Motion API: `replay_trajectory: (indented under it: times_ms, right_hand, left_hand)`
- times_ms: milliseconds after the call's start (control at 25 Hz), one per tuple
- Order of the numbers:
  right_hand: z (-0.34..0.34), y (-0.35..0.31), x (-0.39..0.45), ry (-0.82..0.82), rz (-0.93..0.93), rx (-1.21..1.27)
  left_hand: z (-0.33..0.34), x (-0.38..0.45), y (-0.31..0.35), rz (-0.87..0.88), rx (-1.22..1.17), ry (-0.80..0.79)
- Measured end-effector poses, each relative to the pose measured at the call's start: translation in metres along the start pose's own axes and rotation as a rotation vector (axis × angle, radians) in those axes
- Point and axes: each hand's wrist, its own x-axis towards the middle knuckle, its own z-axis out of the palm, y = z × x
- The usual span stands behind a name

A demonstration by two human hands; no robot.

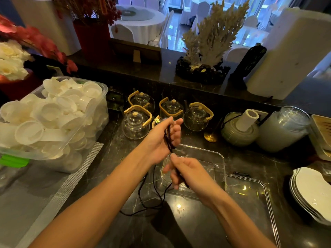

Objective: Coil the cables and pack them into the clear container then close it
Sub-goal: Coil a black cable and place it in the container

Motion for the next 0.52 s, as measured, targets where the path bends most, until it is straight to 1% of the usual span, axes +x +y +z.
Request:
replay_trajectory:
  times_ms: [40, 80, 160, 200, 240, 360, 520]
  right_hand:
    - [0.0, 0.007, -0.003, 0.008, 0.028, 0.026]
    - [-0.003, 0.013, -0.004, 0.024, 0.054, 0.116]
    - [-0.011, 0.023, -0.002, 0.02, 0.094, 0.427]
    - [-0.016, 0.026, -0.001, 0.002, 0.095, 0.551]
    - [-0.019, 0.029, 0.001, -0.01, 0.075, 0.616]
    - [-0.024, 0.03, 0.003, 0.025, -0.021, 0.641]
    - [-0.021, 0.03, 0.006, 0.042, -0.062, 0.541]
  left_hand:
    - [-0.001, 0.0, -0.001, -0.029, -0.02, -0.058]
    - [-0.001, 0.0, -0.002, -0.065, -0.04, -0.124]
    - [-0.002, -0.003, -0.005, -0.135, -0.032, -0.233]
    - [-0.002, -0.005, -0.007, -0.166, -0.023, -0.278]
    - [-0.002, -0.005, -0.009, -0.194, -0.022, -0.317]
    - [-0.005, -0.002, -0.012, -0.248, -0.001, -0.358]
    - [-0.011, -0.001, -0.015, -0.284, 0.146, -0.253]
